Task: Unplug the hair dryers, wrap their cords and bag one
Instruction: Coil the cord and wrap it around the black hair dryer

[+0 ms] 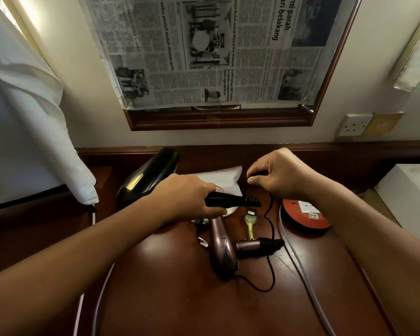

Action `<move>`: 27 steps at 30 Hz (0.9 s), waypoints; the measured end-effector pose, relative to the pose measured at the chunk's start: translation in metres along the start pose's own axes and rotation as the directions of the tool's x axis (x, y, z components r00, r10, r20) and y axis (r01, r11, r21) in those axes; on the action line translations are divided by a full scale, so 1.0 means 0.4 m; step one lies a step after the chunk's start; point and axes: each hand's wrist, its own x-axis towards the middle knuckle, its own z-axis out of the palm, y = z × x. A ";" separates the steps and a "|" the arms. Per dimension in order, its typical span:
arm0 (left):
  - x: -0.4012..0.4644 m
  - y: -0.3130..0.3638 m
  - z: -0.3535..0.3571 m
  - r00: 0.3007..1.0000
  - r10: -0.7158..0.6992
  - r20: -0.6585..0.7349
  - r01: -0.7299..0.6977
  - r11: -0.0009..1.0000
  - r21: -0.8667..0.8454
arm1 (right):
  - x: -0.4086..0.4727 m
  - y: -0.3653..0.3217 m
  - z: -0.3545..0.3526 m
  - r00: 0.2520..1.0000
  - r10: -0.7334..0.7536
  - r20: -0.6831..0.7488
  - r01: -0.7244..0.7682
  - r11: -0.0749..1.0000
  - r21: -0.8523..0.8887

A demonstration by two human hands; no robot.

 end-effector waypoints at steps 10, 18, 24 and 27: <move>0.034 -0.016 0.044 0.989 -0.148 0.014 0.149 0.989 -0.016 | -0.054 -0.005 0.109 0.983 -0.033 -0.181 0.026 0.999 -0.036; 0.036 -0.028 0.048 0.970 -0.238 -0.040 0.237 0.971 -0.033 | -0.106 -0.044 0.208 0.907 0.357 -0.223 -0.209 0.842 0.497; 0.034 -0.027 0.051 0.968 -0.247 -0.054 0.245 0.969 -0.037 | -0.109 -0.065 0.251 0.828 0.544 0.132 -0.278 0.194 0.941; 0.032 -0.028 0.052 0.970 -0.232 -0.072 0.229 0.972 -0.052 | -0.111 -0.064 0.261 0.840 0.510 0.183 -0.286 0.131 0.949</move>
